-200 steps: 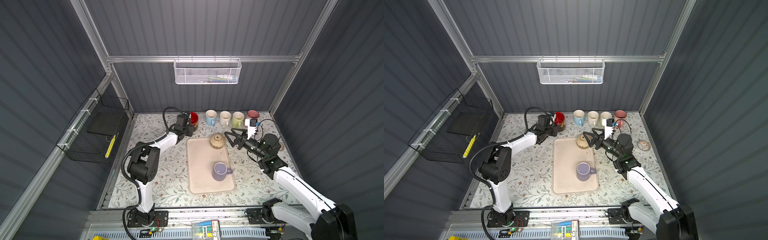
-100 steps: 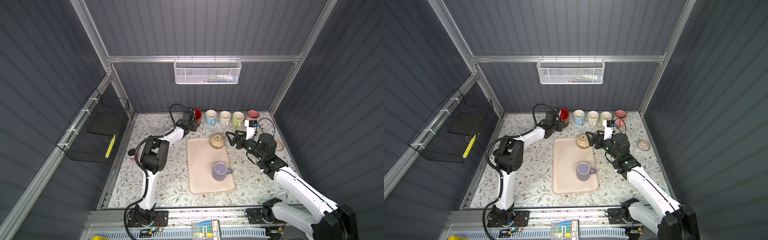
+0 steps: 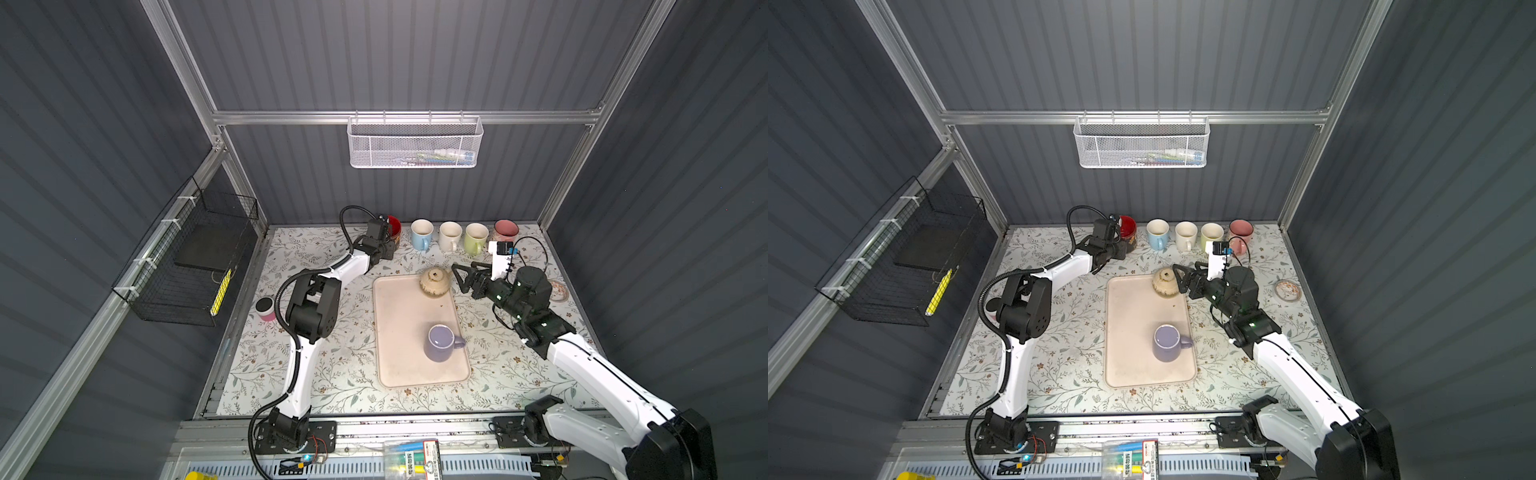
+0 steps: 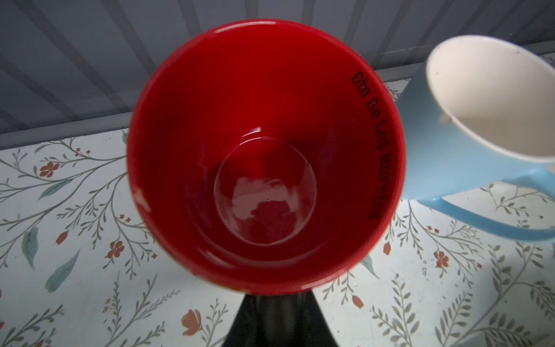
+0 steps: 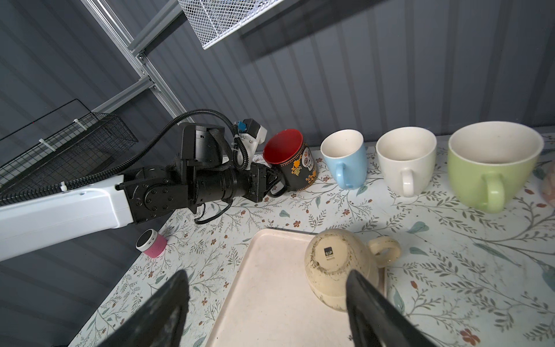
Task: Turn the mug right side up
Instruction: Place the mug at the top-center of the table.
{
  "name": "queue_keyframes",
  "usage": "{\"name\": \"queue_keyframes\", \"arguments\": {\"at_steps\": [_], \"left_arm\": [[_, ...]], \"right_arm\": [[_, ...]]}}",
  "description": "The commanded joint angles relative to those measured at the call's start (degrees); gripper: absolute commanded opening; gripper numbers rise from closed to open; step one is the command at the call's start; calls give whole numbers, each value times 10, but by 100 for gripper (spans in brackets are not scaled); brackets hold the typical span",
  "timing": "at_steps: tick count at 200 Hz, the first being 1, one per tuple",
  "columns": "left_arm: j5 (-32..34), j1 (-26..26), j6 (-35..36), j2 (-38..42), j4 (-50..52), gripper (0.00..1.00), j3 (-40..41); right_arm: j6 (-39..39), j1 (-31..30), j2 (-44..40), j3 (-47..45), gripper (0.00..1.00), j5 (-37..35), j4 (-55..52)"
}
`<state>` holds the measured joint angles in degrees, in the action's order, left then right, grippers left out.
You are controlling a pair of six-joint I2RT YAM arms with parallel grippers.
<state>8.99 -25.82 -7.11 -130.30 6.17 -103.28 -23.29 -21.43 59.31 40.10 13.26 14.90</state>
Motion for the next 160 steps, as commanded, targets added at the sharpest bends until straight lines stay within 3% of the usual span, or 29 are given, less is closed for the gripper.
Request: {"name": "queue_keyframes", "arguments": {"at_steps": [1,160], "left_arm": [[5,-5,-13,3,-65,0,-48],[6,-24,-25,-23,-24,1,-93]], "right_arm": [[9,-4,-2,14,81,-6,0],[15,-3,-9,13,81,-10,-2]]}}
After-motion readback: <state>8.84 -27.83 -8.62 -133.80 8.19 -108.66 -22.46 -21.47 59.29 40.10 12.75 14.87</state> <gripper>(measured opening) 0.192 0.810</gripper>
